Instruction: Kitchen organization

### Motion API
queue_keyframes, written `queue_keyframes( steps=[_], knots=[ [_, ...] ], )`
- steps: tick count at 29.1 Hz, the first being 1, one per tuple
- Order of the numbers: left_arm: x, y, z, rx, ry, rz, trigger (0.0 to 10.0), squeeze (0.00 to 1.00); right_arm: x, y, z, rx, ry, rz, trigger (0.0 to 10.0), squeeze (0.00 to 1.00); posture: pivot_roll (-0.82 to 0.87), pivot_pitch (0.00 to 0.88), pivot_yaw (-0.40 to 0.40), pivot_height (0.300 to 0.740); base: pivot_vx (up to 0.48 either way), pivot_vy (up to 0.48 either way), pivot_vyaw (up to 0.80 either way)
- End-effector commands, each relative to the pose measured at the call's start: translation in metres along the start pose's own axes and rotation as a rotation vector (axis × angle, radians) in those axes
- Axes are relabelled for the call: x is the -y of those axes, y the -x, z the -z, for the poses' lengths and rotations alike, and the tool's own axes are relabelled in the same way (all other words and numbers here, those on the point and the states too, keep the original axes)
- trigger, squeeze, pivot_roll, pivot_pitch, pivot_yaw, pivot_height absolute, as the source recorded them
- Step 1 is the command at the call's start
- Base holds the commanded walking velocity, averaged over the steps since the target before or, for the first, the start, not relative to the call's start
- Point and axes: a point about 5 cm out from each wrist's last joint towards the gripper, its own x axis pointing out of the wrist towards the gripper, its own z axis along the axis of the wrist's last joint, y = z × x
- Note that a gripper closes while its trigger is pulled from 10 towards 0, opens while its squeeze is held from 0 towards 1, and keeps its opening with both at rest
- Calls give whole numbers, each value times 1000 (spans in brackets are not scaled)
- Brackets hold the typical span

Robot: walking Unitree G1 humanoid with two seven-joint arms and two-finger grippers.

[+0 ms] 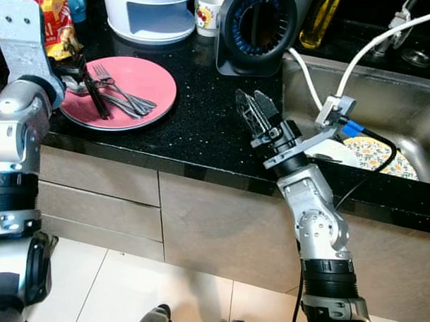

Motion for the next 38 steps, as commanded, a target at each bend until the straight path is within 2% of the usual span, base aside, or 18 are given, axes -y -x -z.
queue_keyframes(
  steps=[1,5,9,20,29,34,38],
  knots=[
    [2,-4,5,-42,23,-1,10000,0,-1,4,0,-8,5,7,10000,0,109,150,-1,740,0,0,0],
    [3,-6,10,-79,34,-3,10000,0,-1,5,-1,-10,8,14,10000,0,107,154,2,740,0,0,0],
    [3,-10,13,-124,82,-7,10000,0,-2,6,-1,-9,4,16,10000,0,103,162,10,740,0,0,0],
    [5,-13,9,-124,79,9,10000,0,-12,8,-1,-5,-5,-53,10000,0,107,166,16,740,0,0,0],
    [18,-13,4,-122,80,55,10000,0,-7,9,-5,6,14,-26,10000,0,106,165,14,740,0,0,800],
    [19,-13,2,-116,82,62,10000,0,-4,9,-4,12,7,9,10000,0,107,163,15,740,0,0,800],
    [19,-13,1,-116,82,71,10000,0,-1,9,-3,10,5,41,10000,0,106,162,15,740,0,0,0]
  ],
)
